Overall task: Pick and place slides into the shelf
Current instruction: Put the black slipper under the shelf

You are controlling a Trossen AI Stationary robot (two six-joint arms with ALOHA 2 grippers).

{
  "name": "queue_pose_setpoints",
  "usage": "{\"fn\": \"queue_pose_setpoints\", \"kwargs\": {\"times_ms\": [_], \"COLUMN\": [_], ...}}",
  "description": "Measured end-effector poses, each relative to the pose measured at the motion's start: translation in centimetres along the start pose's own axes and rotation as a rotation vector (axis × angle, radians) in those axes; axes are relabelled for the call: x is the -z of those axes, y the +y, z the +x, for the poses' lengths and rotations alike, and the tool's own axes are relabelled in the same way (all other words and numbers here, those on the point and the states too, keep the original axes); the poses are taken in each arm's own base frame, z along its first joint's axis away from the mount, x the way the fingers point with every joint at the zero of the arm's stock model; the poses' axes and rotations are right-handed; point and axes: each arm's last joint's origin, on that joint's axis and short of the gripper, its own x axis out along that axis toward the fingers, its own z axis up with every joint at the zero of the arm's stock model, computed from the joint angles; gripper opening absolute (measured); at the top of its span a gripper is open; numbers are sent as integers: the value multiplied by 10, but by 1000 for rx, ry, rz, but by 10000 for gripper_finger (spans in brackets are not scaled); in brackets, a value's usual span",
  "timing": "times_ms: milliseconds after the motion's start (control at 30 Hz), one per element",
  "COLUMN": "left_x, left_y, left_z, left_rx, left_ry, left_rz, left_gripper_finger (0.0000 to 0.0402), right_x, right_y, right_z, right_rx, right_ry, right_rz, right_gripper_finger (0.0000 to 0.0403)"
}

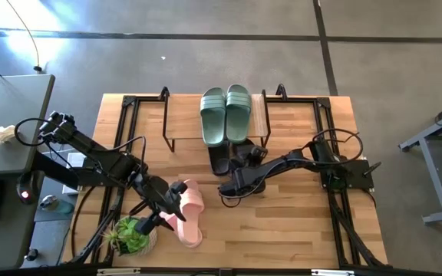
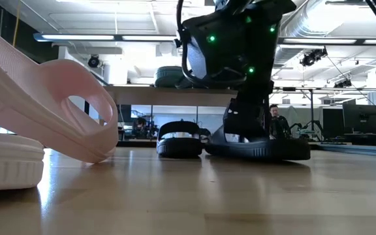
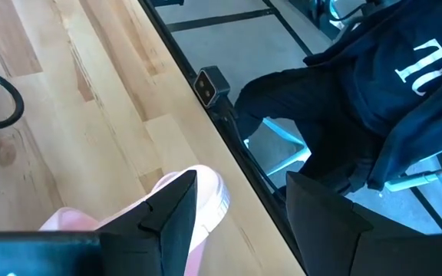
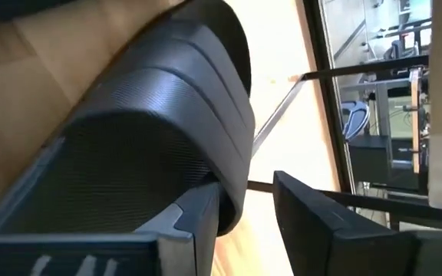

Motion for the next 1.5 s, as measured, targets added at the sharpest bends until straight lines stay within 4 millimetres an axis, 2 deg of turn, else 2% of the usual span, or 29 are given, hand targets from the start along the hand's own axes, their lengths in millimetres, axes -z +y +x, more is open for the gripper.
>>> {"fn": "queue_pose_setpoints", "kwargs": {"times_ms": [333,467,600,700,867,1100,1200,1333,1500], "left_x": [0,0,0,0,0,0,0,0,0], "left_y": [0,0,0,0,0,0,0,0,0], "left_z": [0,0,0,0,0,0,0,0,0], "left_rx": [0,0,0,-1,0,0,0,0,0], "left_ry": [0,0,0,0,-1,0,-1,-1,-1], "left_rz": [0,0,0,0,0,7,11,12,12], "left_gripper_finger": [184,184,184,184,184,184,184,184,184], "right_x": [15,22,30,40,68,99,109,124,135], "right_y": [7,6,7,4,-9,-18,-16,-9,20], "right_z": [-20,-43,-75,-102,-139,-188,-199,-208,-216], "right_rx": [-9,4,-62,-157,-357,-701,-760,-829,-1160], "right_ry": [3,-16,-83,-95,-39,-79,-78,-55,-206], "right_rz": [-35,-30,-38,-26,-45,-25,-14,3,22], "right_gripper_finger": [115,115,115,114,101,39,8,5,1]}}
